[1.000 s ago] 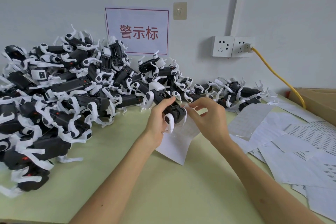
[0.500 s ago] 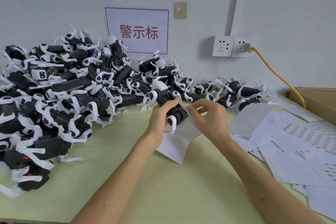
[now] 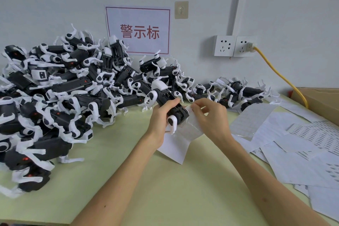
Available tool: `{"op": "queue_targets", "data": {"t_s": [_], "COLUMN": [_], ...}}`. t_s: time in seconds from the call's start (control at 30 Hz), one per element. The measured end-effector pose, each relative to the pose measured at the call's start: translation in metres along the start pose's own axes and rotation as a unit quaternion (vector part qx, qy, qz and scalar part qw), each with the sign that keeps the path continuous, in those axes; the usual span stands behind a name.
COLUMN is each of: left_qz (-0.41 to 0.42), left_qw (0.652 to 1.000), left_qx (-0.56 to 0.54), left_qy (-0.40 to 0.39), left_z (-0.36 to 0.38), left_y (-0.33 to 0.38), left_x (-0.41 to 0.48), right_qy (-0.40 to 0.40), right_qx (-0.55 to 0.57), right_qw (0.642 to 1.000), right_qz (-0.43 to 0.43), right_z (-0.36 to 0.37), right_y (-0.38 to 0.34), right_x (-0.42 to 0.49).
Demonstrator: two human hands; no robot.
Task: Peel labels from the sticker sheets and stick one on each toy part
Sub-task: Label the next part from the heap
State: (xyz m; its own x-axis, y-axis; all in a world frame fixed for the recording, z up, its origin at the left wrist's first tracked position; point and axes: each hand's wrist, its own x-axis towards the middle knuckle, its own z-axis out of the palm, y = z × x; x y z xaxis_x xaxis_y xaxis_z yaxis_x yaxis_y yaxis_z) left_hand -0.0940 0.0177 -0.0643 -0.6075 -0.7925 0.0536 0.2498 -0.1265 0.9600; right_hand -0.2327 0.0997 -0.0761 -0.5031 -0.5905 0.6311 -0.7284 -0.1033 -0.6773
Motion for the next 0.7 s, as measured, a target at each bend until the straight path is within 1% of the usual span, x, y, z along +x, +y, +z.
{"op": "queue_targets", "data": {"t_s": [0.23, 0.57, 0.63, 0.7], "left_qz": [-0.007, -0.035, -0.027, 0.0], "left_qw": [1.0, 0.999, 0.999, 0.998], "left_qx": [0.009, 0.019, 0.0, -0.018], "left_qy": [-0.009, 0.029, 0.043, 0.056], "left_z": [0.0, -0.002, -0.002, 0.0], "left_y": [0.001, 0.004, 0.004, 0.005], "left_x": [-0.001, 0.0, 0.0, -0.002], "right_qy": [0.01, 0.038, 0.045, 0.04], "right_qx": [0.013, 0.093, 0.111, 0.124], "right_qw": [1.0, 0.993, 0.991, 0.99], "right_qz": [0.019, 0.057, 0.057, 0.047], "right_z": [-0.001, -0.006, -0.008, -0.009], "right_y": [0.0, -0.006, -0.008, -0.011], "right_x": [0.002, 0.002, 0.003, 0.003]}}
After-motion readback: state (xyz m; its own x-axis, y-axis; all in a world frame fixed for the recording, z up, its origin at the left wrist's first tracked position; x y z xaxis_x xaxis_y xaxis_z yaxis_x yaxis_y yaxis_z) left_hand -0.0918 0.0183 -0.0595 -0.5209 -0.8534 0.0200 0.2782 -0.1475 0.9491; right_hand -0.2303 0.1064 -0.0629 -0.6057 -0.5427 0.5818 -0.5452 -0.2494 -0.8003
